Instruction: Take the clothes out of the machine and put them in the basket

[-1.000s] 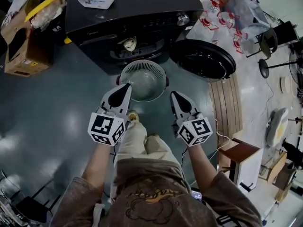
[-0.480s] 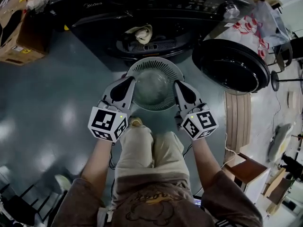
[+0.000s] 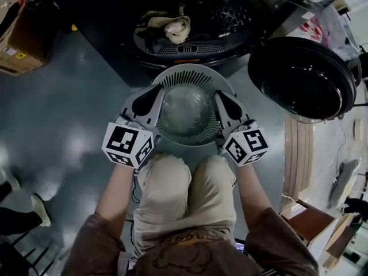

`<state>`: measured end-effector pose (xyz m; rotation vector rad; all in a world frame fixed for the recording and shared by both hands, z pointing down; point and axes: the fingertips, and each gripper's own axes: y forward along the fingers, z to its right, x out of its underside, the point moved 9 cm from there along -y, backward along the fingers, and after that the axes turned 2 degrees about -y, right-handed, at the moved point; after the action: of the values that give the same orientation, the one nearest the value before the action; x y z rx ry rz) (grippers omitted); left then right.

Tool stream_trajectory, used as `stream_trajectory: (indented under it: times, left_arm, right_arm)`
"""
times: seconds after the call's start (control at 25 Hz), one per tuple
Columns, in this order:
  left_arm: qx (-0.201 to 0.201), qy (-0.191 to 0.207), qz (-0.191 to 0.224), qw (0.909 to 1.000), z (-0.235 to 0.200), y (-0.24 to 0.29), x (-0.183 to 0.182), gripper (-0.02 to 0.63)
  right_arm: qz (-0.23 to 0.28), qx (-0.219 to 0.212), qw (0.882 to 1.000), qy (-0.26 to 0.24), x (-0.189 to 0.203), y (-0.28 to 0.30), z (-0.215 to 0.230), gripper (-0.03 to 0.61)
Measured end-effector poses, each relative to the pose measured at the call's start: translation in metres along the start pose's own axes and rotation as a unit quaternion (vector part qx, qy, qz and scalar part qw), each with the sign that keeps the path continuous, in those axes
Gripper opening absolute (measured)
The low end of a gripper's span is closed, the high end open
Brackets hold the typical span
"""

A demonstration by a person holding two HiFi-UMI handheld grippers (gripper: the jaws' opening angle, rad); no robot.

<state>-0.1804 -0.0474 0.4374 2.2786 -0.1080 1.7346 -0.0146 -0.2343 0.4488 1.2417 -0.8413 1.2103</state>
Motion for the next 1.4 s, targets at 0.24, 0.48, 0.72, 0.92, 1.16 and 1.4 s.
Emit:
stream_trajectory:
  times: [0.24, 0.48, 0.72, 0.92, 1.16, 1.4]
  left_arm:
    - [-0.004, 0.018, 0.030, 0.9994, -0.001, 0.004, 0.029, 0.006]
    - [-0.013, 0.034, 0.050, 0.9981, 0.009, -0.008, 0.034, 0.006]
    - [-0.026, 0.038, 0.064, 0.9969, 0.019, -0.020, 0.036, 0.006]
    - [-0.036, 0.045, 0.067, 0.9961, 0.027, -0.022, 0.035, 0.006]
    - [-0.042, 0.047, 0.067, 0.9958, 0.029, -0.023, 0.034, 0.006]
    - [-0.052, 0.052, 0.065, 0.9952, 0.026, -0.025, 0.038, 0.006]
  right_arm:
    - [0.024, -0.011, 1.000, -0.012, 0.030, 0.002, 0.010, -0.003]
    - [0.036, -0.027, 0.999, -0.024, 0.039, -0.007, 0.005, -0.003]
    - [0.049, -0.043, 0.997, -0.029, 0.040, -0.017, -0.004, -0.003]
    - [0.049, -0.053, 0.997, -0.027, 0.040, -0.020, -0.005, -0.002]
    - [0.042, -0.058, 0.997, -0.017, 0.041, -0.016, -0.005, 0.052]
    - [0.037, -0.068, 0.997, -0.022, 0.042, -0.010, -0.008, 0.170]
